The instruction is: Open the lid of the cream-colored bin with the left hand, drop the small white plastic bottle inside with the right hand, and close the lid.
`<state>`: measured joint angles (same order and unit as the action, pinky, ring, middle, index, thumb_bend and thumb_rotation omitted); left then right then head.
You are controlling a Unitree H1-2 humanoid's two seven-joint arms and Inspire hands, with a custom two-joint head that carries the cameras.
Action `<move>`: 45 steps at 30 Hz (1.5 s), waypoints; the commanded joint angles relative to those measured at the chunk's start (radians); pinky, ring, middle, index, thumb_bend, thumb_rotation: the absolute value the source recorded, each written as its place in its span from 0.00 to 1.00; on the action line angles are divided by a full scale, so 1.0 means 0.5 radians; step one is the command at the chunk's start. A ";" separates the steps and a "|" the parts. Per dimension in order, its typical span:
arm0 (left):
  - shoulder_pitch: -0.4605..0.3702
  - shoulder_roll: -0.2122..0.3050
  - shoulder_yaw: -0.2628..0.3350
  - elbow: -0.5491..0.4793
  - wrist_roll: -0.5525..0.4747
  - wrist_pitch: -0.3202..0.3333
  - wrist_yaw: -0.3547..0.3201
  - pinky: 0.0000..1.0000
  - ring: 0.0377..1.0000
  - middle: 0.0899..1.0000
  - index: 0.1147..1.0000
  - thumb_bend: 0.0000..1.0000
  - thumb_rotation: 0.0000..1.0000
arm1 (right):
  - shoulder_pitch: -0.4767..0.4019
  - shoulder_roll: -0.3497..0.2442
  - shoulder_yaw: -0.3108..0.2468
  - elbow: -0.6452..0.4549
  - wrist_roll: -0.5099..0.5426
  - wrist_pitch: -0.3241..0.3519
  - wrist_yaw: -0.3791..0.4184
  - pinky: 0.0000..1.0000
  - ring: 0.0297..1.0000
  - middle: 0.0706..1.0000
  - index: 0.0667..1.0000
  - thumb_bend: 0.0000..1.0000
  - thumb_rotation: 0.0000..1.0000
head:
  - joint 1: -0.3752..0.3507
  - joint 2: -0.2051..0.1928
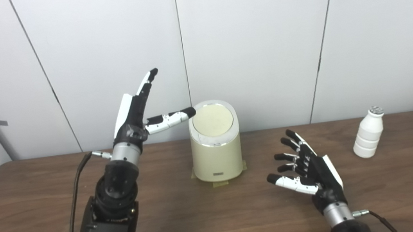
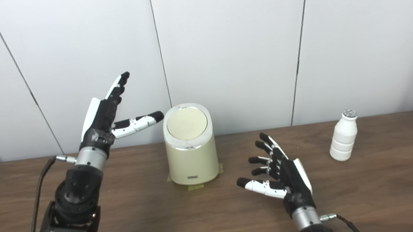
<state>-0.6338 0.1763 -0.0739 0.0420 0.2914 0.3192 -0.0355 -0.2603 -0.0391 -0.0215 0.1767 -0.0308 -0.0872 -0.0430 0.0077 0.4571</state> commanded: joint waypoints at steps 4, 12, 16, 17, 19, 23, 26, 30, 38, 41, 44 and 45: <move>-0.204 -0.012 -0.084 0.108 0.241 -0.029 0.169 0.94 1.00 1.00 1.00 1.00 0.31 | -0.069 0.009 0.003 -0.095 0.010 -0.063 0.008 0.54 0.68 0.88 0.91 0.91 0.18 | -0.010 0.009; -0.281 -0.032 -0.215 0.317 0.486 -0.051 0.304 0.91 1.00 1.00 1.00 0.97 0.30 | -0.070 0.004 -0.001 -0.089 0.014 -0.072 0.007 0.54 0.67 0.87 0.90 0.92 0.18 | -0.019 0.020; -0.305 -0.034 -0.262 0.408 0.569 -0.091 0.372 0.89 1.00 1.00 1.00 0.96 0.29 | -0.067 0.007 0.000 -0.105 0.013 -0.064 0.005 0.53 0.66 0.87 0.89 0.93 0.19 | -0.026 0.021; -0.310 -0.036 -0.271 0.428 0.585 -0.097 0.387 0.89 1.00 1.00 1.00 0.96 0.29 | -0.064 0.008 0.002 -0.113 0.009 -0.060 0.004 0.53 0.66 0.87 0.89 0.93 0.18 | -0.028 0.022; -0.319 -0.039 -0.284 0.465 0.606 -0.103 0.404 0.89 1.00 1.00 1.00 0.95 0.29 | -0.060 0.011 0.004 -0.121 0.006 -0.056 0.002 0.54 0.66 0.86 0.89 0.92 0.17 | -0.026 0.023; -0.329 -0.048 -0.296 0.522 0.606 -0.122 0.413 0.93 1.00 1.00 1.00 0.96 0.28 | -0.055 0.018 0.003 -0.131 0.022 -0.042 0.007 0.54 0.66 0.86 0.88 0.92 0.16 | -0.029 0.023; -0.336 -0.051 -0.313 0.546 0.614 -0.111 0.410 0.93 1.00 1.00 1.00 0.95 0.29 | -0.054 0.020 0.005 -0.136 0.018 -0.033 0.005 0.53 0.66 0.86 0.89 0.91 0.16 | -0.034 0.027; -0.349 -0.056 -0.349 0.578 0.656 -0.073 0.410 0.91 1.00 1.00 1.00 0.96 0.32 | -0.049 0.026 0.015 -0.159 -0.018 -0.015 -0.011 0.53 0.66 0.86 0.88 0.91 0.17 | -0.037 0.023; -0.347 -0.100 -0.382 0.679 0.696 -0.109 0.467 0.93 1.00 1.00 1.00 0.97 0.32 | -0.022 0.053 0.049 -0.244 -0.108 0.058 -0.030 0.52 0.64 0.85 0.88 0.90 0.19 | -0.069 0.029; -0.350 -0.121 -0.383 0.709 0.692 -0.128 0.486 0.95 1.00 1.00 1.00 0.97 0.31 | -0.014 0.061 0.053 -0.265 -0.121 0.084 -0.034 0.52 0.65 0.84 0.87 0.90 0.19 | -0.074 0.033; -0.362 -0.139 -0.388 0.740 0.684 -0.145 0.499 0.95 1.00 1.00 1.00 0.97 0.31 | -0.009 0.066 0.057 -0.279 -0.127 0.093 -0.032 0.52 0.65 0.85 0.87 0.90 0.19 | -0.082 0.035; -0.365 -0.143 -0.388 0.748 0.680 -0.150 0.500 0.96 1.00 1.00 1.00 0.98 0.31 | -0.008 0.067 0.058 -0.282 -0.129 0.095 -0.032 0.52 0.65 0.85 0.87 0.89 0.19 | -0.084 0.036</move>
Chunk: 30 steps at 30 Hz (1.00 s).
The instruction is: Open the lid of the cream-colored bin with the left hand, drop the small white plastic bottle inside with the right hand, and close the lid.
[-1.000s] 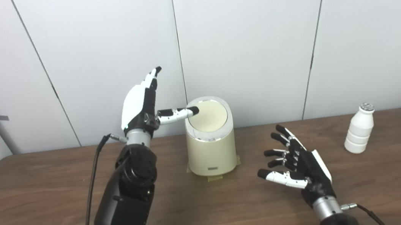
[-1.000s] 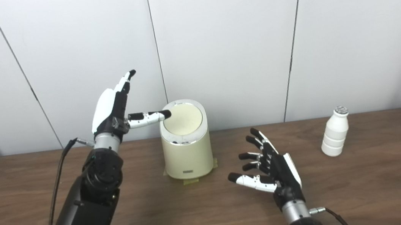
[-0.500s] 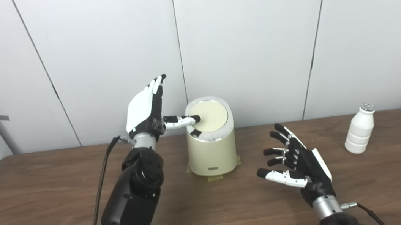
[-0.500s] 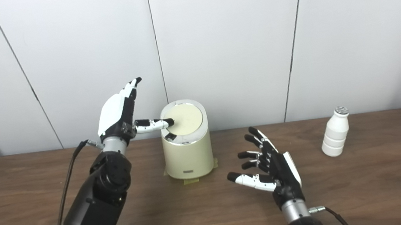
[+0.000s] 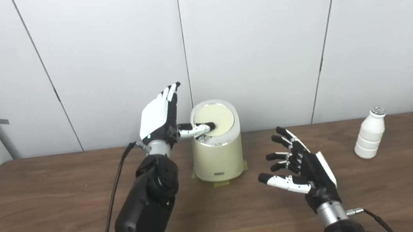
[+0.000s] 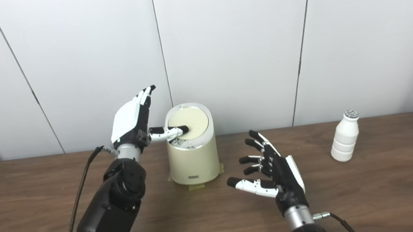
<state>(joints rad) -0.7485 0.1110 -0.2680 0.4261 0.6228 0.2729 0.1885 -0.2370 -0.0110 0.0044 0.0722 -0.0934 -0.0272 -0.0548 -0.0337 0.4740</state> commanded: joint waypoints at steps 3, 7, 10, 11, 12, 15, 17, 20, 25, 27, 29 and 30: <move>-0.149 -0.018 -0.007 0.010 0.028 -0.062 0.055 0.97 1.00 1.00 1.00 0.98 0.31 | -0.052 0.017 0.009 -0.083 -0.009 -0.010 -0.007 0.52 0.65 0.85 0.87 0.89 0.19 | -0.007 0.004; -0.171 -0.004 -0.056 0.073 0.107 -0.036 0.085 0.95 1.00 1.00 1.00 0.97 0.28 | -0.043 0.020 0.020 -0.101 -0.038 -0.016 -0.013 0.51 0.64 0.85 0.87 0.87 0.19 | -0.010 0.011; -0.191 0.016 -0.136 0.130 0.253 0.039 0.133 0.90 1.00 1.00 1.00 0.96 0.26 | -0.032 0.017 0.030 -0.125 -0.063 0.001 -0.014 0.51 0.64 0.85 0.87 0.86 0.20 | -0.015 0.021; -0.198 0.027 -0.175 0.150 0.316 0.069 0.149 0.89 1.00 1.00 1.00 0.96 0.25 | -0.028 0.016 0.033 -0.136 -0.069 0.008 -0.013 0.51 0.64 0.85 0.87 0.86 0.20 | -0.015 0.026; -0.203 0.040 -0.216 0.162 0.375 0.101 0.147 0.89 1.00 1.00 1.00 0.96 0.23 | -0.023 0.017 0.034 -0.149 -0.067 0.016 -0.010 0.51 0.64 0.85 0.87 0.86 0.21 | -0.013 0.028; -0.224 0.091 -0.353 0.181 0.557 0.208 0.094 0.94 1.00 1.00 1.00 0.96 0.18 | -0.018 0.018 0.031 -0.163 -0.052 0.027 -0.004 0.51 0.64 0.85 0.87 0.86 0.19 | -0.007 0.036; -0.240 0.137 -0.451 0.170 0.673 0.272 -0.002 0.97 1.00 1.00 1.00 0.98 0.15 | -0.019 0.018 0.024 -0.159 -0.033 0.022 -0.001 0.51 0.63 0.85 0.87 0.86 0.19 | -0.002 0.041; -0.258 0.214 -0.596 0.100 0.842 0.360 -0.221 1.00 1.00 1.00 1.00 1.00 0.13 | -0.023 0.015 0.022 -0.163 -0.034 0.035 -0.004 0.51 0.63 0.85 0.87 0.86 0.19 | 0.005 0.047; -0.253 0.268 -0.667 0.003 1.133 0.393 -0.513 1.00 1.00 1.00 1.00 1.00 0.12 | -0.033 0.013 0.017 -0.147 -0.020 0.038 -0.001 0.53 0.64 0.84 0.86 0.86 0.19 | 0.014 0.044; -0.241 0.275 -0.660 -0.028 1.180 0.392 -0.583 1.00 1.00 1.00 1.00 1.00 0.14 | -0.035 0.012 0.018 -0.143 -0.022 0.033 -0.004 0.53 0.64 0.84 0.86 0.87 0.20 | 0.014 0.044; -0.222 0.276 -0.631 -0.065 1.176 0.390 -0.599 1.00 1.00 1.00 1.00 1.00 0.14 | -0.034 0.013 0.018 -0.146 -0.028 0.034 -0.007 0.54 0.64 0.84 0.86 0.87 0.20 | 0.019 0.045; -0.208 0.271 -0.596 -0.089 1.143 0.381 -0.560 1.00 1.00 1.00 1.00 1.00 0.13 | -0.034 0.014 0.020 -0.148 -0.039 0.037 -0.013 0.54 0.64 0.84 0.86 0.87 0.20 | 0.021 0.045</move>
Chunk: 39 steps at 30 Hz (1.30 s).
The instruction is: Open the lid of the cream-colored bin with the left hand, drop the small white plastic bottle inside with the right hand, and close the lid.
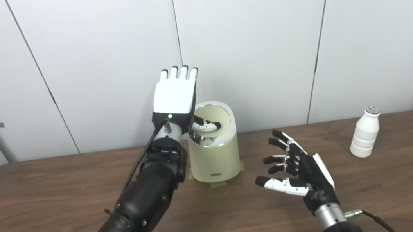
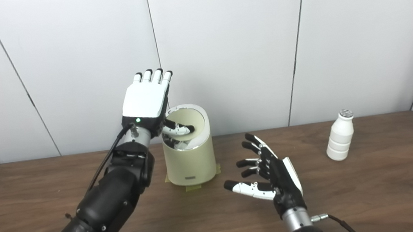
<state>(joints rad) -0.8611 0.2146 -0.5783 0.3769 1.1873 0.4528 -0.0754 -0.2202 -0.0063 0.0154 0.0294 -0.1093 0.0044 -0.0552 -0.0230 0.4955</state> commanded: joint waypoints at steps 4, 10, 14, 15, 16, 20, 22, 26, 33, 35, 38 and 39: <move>0.101 -0.005 0.282 -0.153 -0.268 -0.103 0.237 0.95 1.00 1.00 1.00 0.97 0.23 | -0.065 0.011 -0.005 -0.065 -0.002 -0.026 -0.013 0.54 0.64 0.84 0.86 0.88 0.21 | 0.000 0.002; 0.293 -0.191 0.851 -0.561 -1.095 -0.423 0.316 0.75 0.94 1.00 0.98 0.88 0.33 | -0.071 0.013 -0.009 -0.044 -0.001 -0.032 -0.017 0.54 0.64 0.84 0.86 0.87 0.20 | 0.008 -0.005; 0.484 -0.265 1.076 -0.813 -1.505 -0.401 0.218 0.73 0.89 0.91 0.93 0.85 0.30 | -0.071 0.017 -0.020 -0.031 0.013 -0.039 -0.023 0.54 0.63 0.83 0.85 0.87 0.20 | 0.002 0.000; 0.555 -0.284 1.134 -0.878 -1.626 -0.375 0.183 0.73 0.87 0.89 0.90 0.83 0.29 | -0.070 0.016 -0.020 -0.037 0.009 -0.033 -0.024 0.54 0.63 0.83 0.85 0.87 0.20 | 0.003 0.001; 0.615 -0.294 1.176 -0.920 -1.727 -0.365 0.155 0.72 0.85 0.86 0.87 0.82 0.28 | -0.069 0.015 -0.021 -0.045 0.006 -0.026 -0.023 0.54 0.63 0.83 0.86 0.87 0.21 | 0.005 0.001; 0.829 -0.313 1.297 -0.956 -1.963 -0.374 0.142 0.65 0.75 0.77 0.79 0.80 0.29 | -0.071 0.005 -0.039 -0.025 0.021 -0.045 -0.021 0.55 0.63 0.83 0.85 0.87 0.21 | 0.010 0.003; 0.912 -0.361 1.392 -0.937 -2.150 -0.349 0.142 0.63 0.72 0.74 0.76 0.81 0.25 | -0.068 0.004 -0.049 -0.020 0.030 -0.053 -0.020 0.54 0.63 0.82 0.85 0.85 0.20 | 0.007 -0.002; 1.071 -0.355 1.451 -0.835 -2.333 -0.546 0.103 0.59 0.72 0.76 0.75 0.77 0.18 | -0.056 0.001 -0.063 -0.009 0.041 -0.075 -0.020 0.52 0.61 0.81 0.84 0.83 0.17 | 0.000 -0.002; 1.225 -0.261 1.402 -0.651 -2.380 -0.924 0.056 0.59 0.71 0.75 0.74 0.76 0.22 | -0.063 -0.013 -0.114 0.049 0.131 -0.201 -0.008 0.54 0.63 0.80 0.84 0.83 0.20 | -0.062 -0.024; 1.223 -0.255 1.391 -0.621 -2.381 -0.966 0.053 0.60 0.72 0.75 0.75 0.76 0.23 | -0.078 -0.034 -0.128 0.077 0.154 -0.260 0.004 0.55 0.63 0.81 0.84 0.82 0.19 | -0.119 -0.041; 1.212 -0.239 1.378 -0.597 -2.372 -0.999 0.050 0.60 0.72 0.75 0.75 0.76 0.23 | -0.139 -0.116 -0.144 0.103 0.162 -0.294 0.041 0.56 0.66 0.82 0.84 0.81 0.16 | -0.197 -0.072; 1.209 -0.231 1.372 -0.590 -2.366 -1.005 0.050 0.60 0.72 0.75 0.75 0.77 0.23 | -0.167 -0.145 -0.148 0.111 0.163 -0.296 0.054 0.57 0.67 0.83 0.84 0.82 0.15 | -0.223 -0.085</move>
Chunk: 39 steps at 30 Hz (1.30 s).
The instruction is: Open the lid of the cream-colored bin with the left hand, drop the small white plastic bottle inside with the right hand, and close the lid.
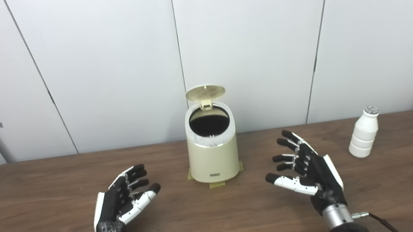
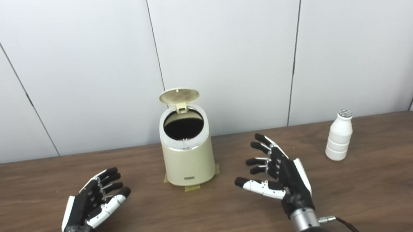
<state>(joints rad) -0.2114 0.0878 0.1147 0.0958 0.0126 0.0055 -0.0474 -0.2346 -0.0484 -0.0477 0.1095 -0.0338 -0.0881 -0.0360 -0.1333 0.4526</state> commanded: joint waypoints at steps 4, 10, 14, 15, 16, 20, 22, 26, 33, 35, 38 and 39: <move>-0.095 0.071 -0.030 0.006 -0.016 -0.161 -0.023 0.61 0.72 0.75 0.75 0.76 0.22 | -0.351 -0.296 0.005 -0.141 -0.194 -0.010 0.053 0.55 0.70 0.84 0.85 0.84 0.17 | -0.143 -0.076; -0.089 0.130 -0.032 0.051 -0.040 -0.227 -0.044 0.61 0.73 0.76 0.76 0.70 0.18 | -0.688 -0.576 -0.044 -0.226 -0.330 0.220 0.085 0.61 0.75 0.84 0.82 0.88 0.18 | -0.343 -0.188; -0.089 0.154 -0.014 0.043 -0.171 -0.146 -0.127 0.64 0.76 0.80 0.79 0.66 0.15 | -0.844 -0.797 -0.057 -0.064 -0.474 0.210 0.056 0.61 0.77 0.85 0.83 0.88 0.22 | -0.423 -0.217; -0.089 0.164 -0.013 0.039 -0.206 -0.126 -0.157 0.65 0.77 0.81 0.80 0.64 0.13 | -0.878 -0.852 -0.066 -0.030 -0.513 0.249 0.051 0.62 0.78 0.86 0.83 0.89 0.24 | -0.438 -0.221; -0.089 0.174 -0.012 0.037 -0.221 -0.111 -0.170 0.66 0.78 0.81 0.81 0.63 0.13 | -0.903 -0.894 -0.075 -0.021 -0.553 0.308 0.048 0.65 0.80 0.86 0.83 0.90 0.26 | -0.454 -0.224; -0.087 0.174 -0.002 0.007 -0.264 -0.052 -0.171 0.69 0.80 0.83 0.82 0.61 0.08 | -0.935 -1.015 -0.107 -0.038 -0.657 0.472 0.041 0.77 0.86 0.88 0.85 0.89 0.25 | -0.487 -0.223; -0.085 0.162 0.010 -0.023 -0.294 -0.004 -0.164 0.71 0.81 0.83 0.82 0.59 0.04 | -0.933 -1.067 -0.137 -0.033 -0.627 0.546 0.082 0.76 0.89 0.91 0.87 0.91 0.23 | -0.489 -0.222; -0.083 0.153 0.022 -0.061 -0.317 0.060 -0.146 0.74 0.82 0.83 0.80 0.56 0.00 | -0.888 -1.132 -0.228 -0.014 -0.389 0.622 0.249 0.86 0.97 0.99 0.94 0.87 0.19 | -0.490 -0.211; -0.073 0.150 0.018 -0.136 -0.325 0.131 -0.146 0.75 0.83 0.84 0.82 0.52 0.00 | -0.758 -1.172 -0.369 0.254 -0.004 0.379 0.415 0.89 0.97 1.00 1.00 0.93 0.32 | -0.487 -0.210; -0.070 0.152 0.013 -0.148 -0.322 0.136 -0.151 0.75 0.83 0.84 0.82 0.52 0.00 | -0.720 -1.173 -0.392 0.313 0.063 0.344 0.439 0.89 0.96 1.00 1.00 0.96 0.34 | -0.485 -0.196; -0.068 0.154 0.007 -0.156 -0.315 0.141 -0.157 0.75 0.83 0.84 0.82 0.53 0.00 | -0.660 -1.162 -0.402 0.346 0.079 0.353 0.412 0.89 0.94 1.00 1.00 0.97 0.37 | -0.485 -0.196; -0.067 0.159 0.003 -0.158 -0.307 0.147 -0.158 0.75 0.83 0.84 0.82 0.53 0.00 | -0.640 -1.150 -0.409 0.366 0.094 0.347 0.406 0.89 0.94 0.99 1.00 0.98 0.37 | -0.485 -0.196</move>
<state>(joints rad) -0.2151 0.1564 0.1192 0.0557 -0.1371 0.0950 -0.1243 -0.5120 -0.6005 -0.2295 0.3110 -0.0044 0.1342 0.1847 -0.3758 0.3559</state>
